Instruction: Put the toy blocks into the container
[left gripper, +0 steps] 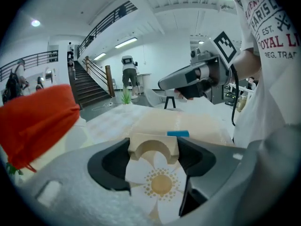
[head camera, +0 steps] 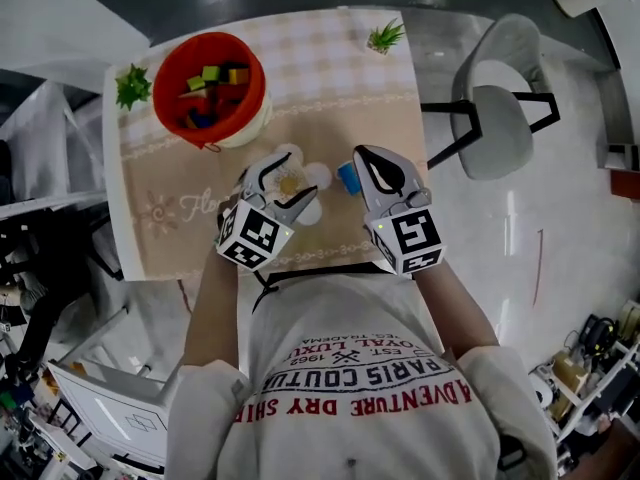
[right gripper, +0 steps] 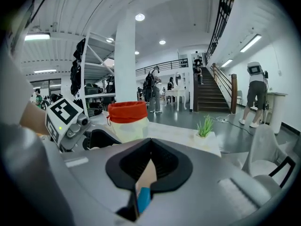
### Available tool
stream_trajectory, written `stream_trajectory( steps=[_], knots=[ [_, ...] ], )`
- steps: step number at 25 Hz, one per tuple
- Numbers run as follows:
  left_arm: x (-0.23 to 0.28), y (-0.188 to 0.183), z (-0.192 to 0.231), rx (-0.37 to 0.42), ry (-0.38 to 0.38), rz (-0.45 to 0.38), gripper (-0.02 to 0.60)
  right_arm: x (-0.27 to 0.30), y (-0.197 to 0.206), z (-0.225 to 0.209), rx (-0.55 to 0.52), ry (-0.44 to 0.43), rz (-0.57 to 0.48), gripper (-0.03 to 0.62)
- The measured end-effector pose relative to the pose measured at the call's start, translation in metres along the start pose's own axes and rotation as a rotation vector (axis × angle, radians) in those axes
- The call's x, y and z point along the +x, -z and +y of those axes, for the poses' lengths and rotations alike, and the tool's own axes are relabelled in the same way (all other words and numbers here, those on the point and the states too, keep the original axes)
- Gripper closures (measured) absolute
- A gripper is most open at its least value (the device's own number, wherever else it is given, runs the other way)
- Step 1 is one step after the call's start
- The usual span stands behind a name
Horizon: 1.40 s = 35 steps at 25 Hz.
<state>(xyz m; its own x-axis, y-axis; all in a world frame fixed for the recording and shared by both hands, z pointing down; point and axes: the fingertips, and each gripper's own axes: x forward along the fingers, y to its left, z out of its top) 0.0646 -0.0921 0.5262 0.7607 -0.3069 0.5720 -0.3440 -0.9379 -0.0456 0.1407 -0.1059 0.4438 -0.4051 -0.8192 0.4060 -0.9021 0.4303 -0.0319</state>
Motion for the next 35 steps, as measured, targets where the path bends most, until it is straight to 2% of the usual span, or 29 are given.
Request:
stream_trajectory(
  steps=[7, 15, 21, 26, 30, 35],
  knots=[
    [-0.061, -0.05, 0.037, -0.008, -0.116, -0.13, 0.262, 0.007, -0.049, 0.029, -0.056, -0.009, -0.06, 0.592],
    [-0.129, -0.08, 0.097, -0.035, -0.272, -0.224, 0.262, 0.023, -0.088, 0.057, -0.095, -0.024, -0.112, 0.592],
    [-0.159, -0.077, 0.143, -0.084, -0.368, -0.24, 0.262, 0.04, -0.104, 0.069, -0.118, -0.039, -0.121, 0.592],
    [-0.162, -0.072, 0.182, -0.132, -0.42, -0.231, 0.262, 0.058, -0.11, 0.069, -0.13, -0.045, -0.111, 0.592],
    [-0.154, -0.065, 0.202, -0.163, -0.431, -0.212, 0.262, 0.07, -0.11, 0.066, -0.127, -0.049, -0.102, 0.592],
    [-0.137, -0.053, 0.207, -0.203, -0.399, -0.18, 0.262, 0.077, -0.105, 0.057, -0.113, -0.046, -0.081, 0.592]
  ],
)
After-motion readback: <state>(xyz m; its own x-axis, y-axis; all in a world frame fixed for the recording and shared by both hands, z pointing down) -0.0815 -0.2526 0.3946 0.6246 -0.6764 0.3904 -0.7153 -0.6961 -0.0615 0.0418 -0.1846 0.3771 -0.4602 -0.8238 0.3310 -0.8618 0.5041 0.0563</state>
